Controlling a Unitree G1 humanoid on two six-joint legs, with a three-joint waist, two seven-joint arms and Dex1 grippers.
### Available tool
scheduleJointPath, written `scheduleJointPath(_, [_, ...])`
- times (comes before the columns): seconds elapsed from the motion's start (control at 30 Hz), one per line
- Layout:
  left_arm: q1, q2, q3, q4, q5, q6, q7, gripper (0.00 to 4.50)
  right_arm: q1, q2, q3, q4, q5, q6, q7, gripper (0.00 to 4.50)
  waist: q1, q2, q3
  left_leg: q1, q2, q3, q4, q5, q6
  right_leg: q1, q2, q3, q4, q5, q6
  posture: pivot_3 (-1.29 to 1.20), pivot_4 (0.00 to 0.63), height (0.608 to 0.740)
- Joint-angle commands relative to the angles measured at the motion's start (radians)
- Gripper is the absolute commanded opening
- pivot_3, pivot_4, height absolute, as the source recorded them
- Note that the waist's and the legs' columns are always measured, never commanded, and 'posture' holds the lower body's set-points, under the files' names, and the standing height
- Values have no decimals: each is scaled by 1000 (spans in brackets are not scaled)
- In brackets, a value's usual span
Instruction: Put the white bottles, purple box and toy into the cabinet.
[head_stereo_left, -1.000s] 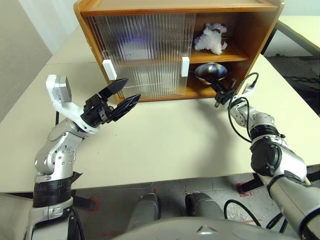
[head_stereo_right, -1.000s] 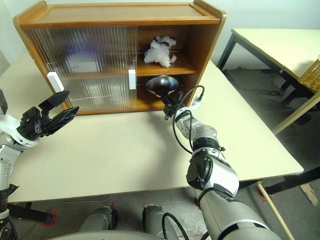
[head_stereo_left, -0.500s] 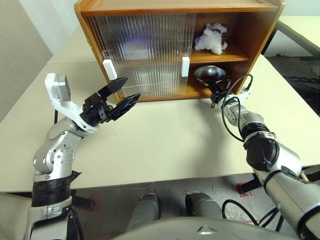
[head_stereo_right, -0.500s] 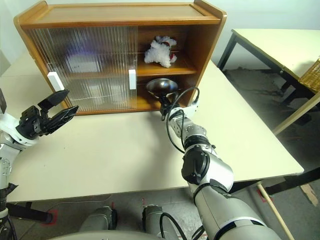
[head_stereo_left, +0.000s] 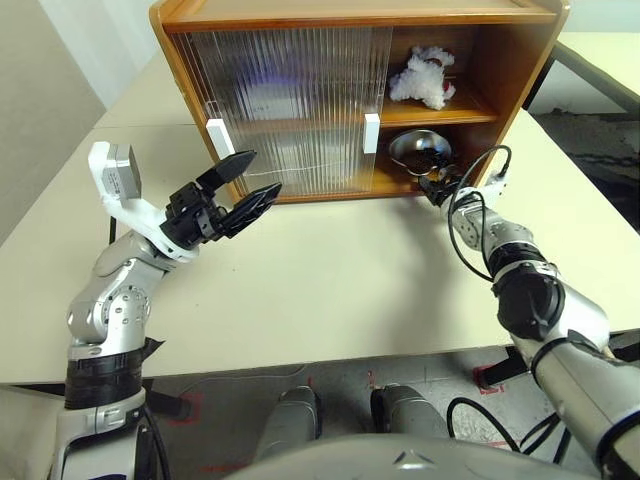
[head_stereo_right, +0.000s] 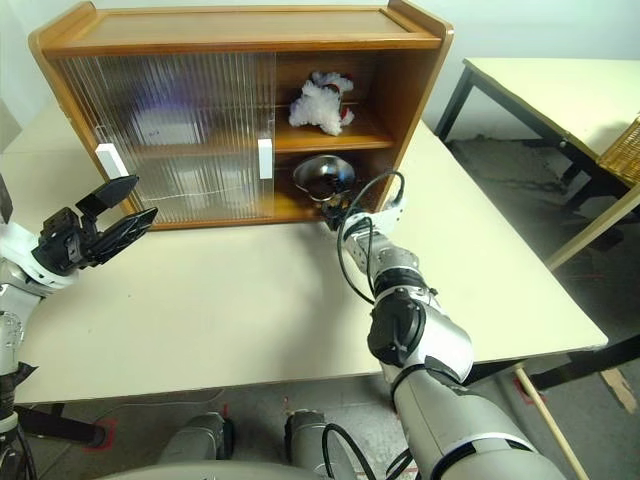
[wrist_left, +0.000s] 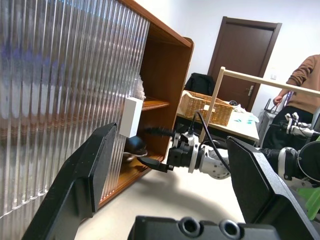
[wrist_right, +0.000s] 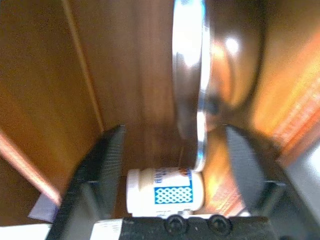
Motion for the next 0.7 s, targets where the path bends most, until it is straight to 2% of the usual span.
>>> scheduleJointPath(0.03, [-9, -6, -9, 6, 5, -6, -8, 4500, 18, -30, 21, -66, -11, 114, 33, 4459, -1, 0, 0, 0, 0, 0, 0, 0, 0, 0, 0, 0, 0, 0, 0, -16, 63, 740])
scheduleJointPath(0.17, [-13, -15, -13, 15, 10, -10, -14, 4500, 115, -36, 135, -269, -47, 296, 101, 4459, -3, -1, 0, 1, 0, 1, 1, 0, 1, 1, 0, -1, 1, 0, 0, -26, 62, 740])
scheduleJointPath(0.3, [-18, -20, -16, 23, 14, -12, -22, 4500, 330, -11, 365, -743, -66, 439, 162, 4459, -6, 0, 0, 1, 1, 1, 4, 1, 1, 2, 1, -3, 2, 0, 1, -30, 61, 740])
scheduleJointPath(0.43, [-19, -22, -15, 29, 16, -14, -28, 4500, 460, -14, 487, -1051, -70, 478, 159, 4459, -14, 0, 0, 1, 2, 1, 7, 1, 1, 2, 3, -1, 3, 1, 5, -35, 60, 740])
scheduleJointPath(0.5, [-21, -24, -16, 34, 16, -15, -32, 4500, 488, -19, 524, -1132, -77, 483, 159, 4459, -17, 0, 0, 4, 2, 1, 7, 1, 1, 5, 5, 0, 3, 2, 8, -44, 60, 740])
scheduleJointPath(0.57, [-24, -26, -17, 37, 17, -16, -35, 4500, 495, -27, 555, -1173, -92, 473, 162, 4459, -18, 0, -1, 6, 2, 0, 8, 1, 1, 7, 7, 2, 2, -1, 17, -43, 59, 740])
scheduleJointPath(0.7, [-28, -27, -18, 44, 20, -19, -37, 4500, 482, -58, 653, -1233, -174, 381, 207, 4459, -17, 0, -1, 7, 2, -2, 8, -1, -5, 8, 7, 3, 2, 2, 15, -40, 58, 740])
